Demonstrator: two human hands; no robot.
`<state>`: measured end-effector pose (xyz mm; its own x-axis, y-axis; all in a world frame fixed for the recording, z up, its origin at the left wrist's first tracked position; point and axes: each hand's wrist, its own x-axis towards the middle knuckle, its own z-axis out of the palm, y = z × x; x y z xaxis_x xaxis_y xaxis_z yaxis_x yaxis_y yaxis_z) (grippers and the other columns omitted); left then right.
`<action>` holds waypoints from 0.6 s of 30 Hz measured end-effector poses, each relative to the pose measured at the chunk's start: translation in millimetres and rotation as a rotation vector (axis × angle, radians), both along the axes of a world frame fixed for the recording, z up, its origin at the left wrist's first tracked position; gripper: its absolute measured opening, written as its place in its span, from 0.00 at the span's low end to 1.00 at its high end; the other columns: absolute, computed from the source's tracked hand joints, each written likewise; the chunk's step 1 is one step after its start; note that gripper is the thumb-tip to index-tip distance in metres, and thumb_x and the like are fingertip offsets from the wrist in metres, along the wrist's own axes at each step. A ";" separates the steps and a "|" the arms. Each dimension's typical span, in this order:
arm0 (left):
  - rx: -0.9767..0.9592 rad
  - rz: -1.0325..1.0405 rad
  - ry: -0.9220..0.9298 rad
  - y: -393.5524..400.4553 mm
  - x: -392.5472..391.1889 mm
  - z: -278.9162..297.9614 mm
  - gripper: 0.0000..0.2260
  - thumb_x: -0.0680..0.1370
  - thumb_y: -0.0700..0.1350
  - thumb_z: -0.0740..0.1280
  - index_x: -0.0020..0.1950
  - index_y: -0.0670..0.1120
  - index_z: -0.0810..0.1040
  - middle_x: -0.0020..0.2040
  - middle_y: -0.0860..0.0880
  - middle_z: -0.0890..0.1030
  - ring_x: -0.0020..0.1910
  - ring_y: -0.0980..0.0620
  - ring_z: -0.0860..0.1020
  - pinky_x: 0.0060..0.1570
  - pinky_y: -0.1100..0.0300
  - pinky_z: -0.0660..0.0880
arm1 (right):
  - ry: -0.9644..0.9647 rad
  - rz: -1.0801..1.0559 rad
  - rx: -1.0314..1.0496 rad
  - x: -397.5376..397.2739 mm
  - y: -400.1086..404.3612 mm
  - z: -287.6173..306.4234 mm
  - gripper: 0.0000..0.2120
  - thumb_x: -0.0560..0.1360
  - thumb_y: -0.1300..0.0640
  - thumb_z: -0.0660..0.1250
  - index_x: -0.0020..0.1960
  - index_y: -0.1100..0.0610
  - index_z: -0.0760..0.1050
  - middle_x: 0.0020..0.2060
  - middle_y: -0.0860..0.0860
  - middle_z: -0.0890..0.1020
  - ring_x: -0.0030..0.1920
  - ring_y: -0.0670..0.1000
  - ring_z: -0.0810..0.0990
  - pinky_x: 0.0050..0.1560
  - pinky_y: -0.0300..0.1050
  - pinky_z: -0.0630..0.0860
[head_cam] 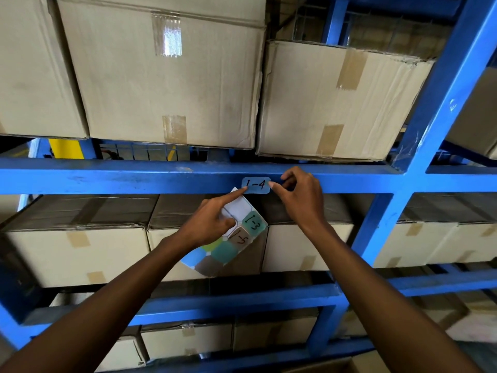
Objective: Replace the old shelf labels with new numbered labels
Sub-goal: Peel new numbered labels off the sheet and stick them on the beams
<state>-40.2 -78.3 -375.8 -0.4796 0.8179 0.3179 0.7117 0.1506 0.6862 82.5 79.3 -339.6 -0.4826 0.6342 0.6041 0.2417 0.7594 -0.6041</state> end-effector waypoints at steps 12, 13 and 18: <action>-0.025 0.014 -0.028 -6.6 6.0 0.1 0.32 0.74 0.35 0.66 0.75 0.53 0.61 0.64 0.42 0.76 0.57 0.47 0.77 0.48 0.55 0.79 | -0.210 0.132 0.357 -9.8 2.1 -1.8 0.07 0.69 0.57 0.73 0.44 0.55 0.77 0.38 0.52 0.81 0.44 0.51 0.74 0.42 0.44 0.69; -0.033 0.014 -0.035 -6.7 6.6 0.8 0.32 0.74 0.35 0.66 0.75 0.53 0.61 0.65 0.42 0.75 0.59 0.45 0.76 0.51 0.50 0.79 | -0.215 0.127 0.379 -9.2 3.5 -2.3 0.07 0.69 0.57 0.73 0.44 0.56 0.77 0.38 0.52 0.81 0.44 0.52 0.75 0.43 0.44 0.69; -0.064 0.011 -0.058 -5.4 6.5 1.5 0.32 0.75 0.35 0.66 0.75 0.55 0.61 0.68 0.43 0.73 0.64 0.43 0.73 0.55 0.42 0.78 | -0.218 0.084 0.387 -1.8 10.8 -3.3 0.08 0.68 0.57 0.73 0.43 0.57 0.77 0.38 0.53 0.82 0.45 0.53 0.75 0.42 0.44 0.67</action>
